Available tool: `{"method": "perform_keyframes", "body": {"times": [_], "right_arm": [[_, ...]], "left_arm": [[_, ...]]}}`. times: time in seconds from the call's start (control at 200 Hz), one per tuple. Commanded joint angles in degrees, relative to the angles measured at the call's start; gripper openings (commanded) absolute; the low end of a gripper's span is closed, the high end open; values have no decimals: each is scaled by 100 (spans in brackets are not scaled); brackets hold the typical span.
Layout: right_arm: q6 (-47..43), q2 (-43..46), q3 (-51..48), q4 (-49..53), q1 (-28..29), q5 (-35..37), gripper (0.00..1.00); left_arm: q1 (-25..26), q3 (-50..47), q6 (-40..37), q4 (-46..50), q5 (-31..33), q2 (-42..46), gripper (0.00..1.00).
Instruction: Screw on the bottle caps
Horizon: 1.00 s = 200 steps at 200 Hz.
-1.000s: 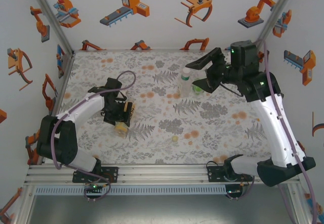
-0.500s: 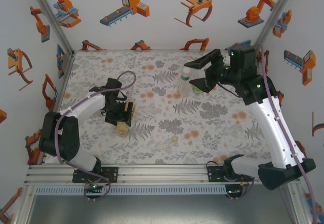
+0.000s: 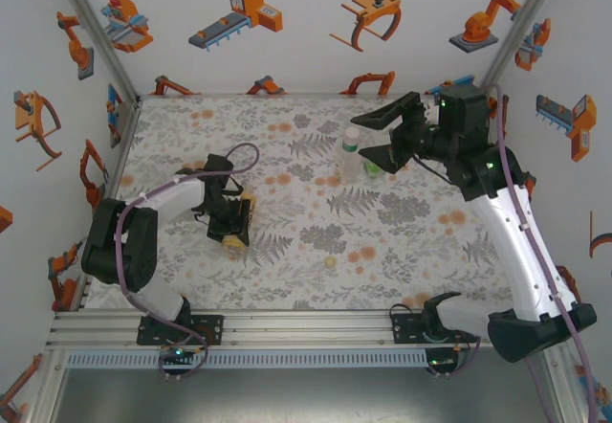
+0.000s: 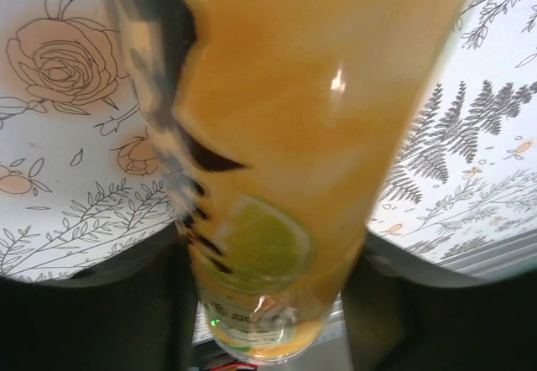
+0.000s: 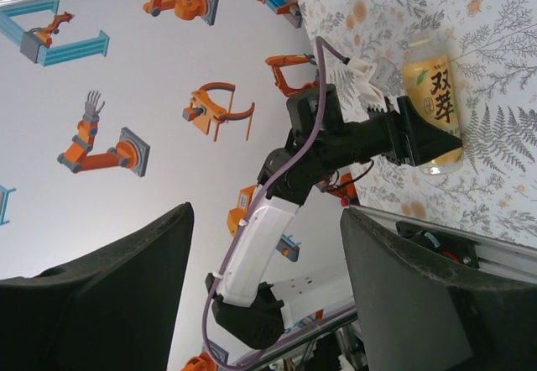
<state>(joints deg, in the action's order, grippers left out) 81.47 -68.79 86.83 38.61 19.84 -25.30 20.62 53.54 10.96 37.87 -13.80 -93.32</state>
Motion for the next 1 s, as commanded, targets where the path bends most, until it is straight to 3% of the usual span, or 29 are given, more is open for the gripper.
{"method": "perform_keyframes", "body": {"times": [0.0, 0.125, 0.456, 0.736, 0.996], "right_arm": [[-39, 93, -38, -183, -35, -151, 65], [-150, 171, -293, -158, -41, -168, 65], [-1375, 358, -1347, 50, -30, -115, 63], [-2047, 481, -2440, -825, 71, -537, 58], [-3149, 99, -2255, -63, 554, -28, 55]], "left_arm": [[-8, -58, 46, -37, -91, -19, 41], [-16, 96, 3, 97, -3, 352, 33], [-22, 359, -41, -53, -211, 1775, 35], [-25, 142, 139, -968, -1407, 2754, 36], [-17, 103, 188, -1794, -2491, 3316, 35]]}}
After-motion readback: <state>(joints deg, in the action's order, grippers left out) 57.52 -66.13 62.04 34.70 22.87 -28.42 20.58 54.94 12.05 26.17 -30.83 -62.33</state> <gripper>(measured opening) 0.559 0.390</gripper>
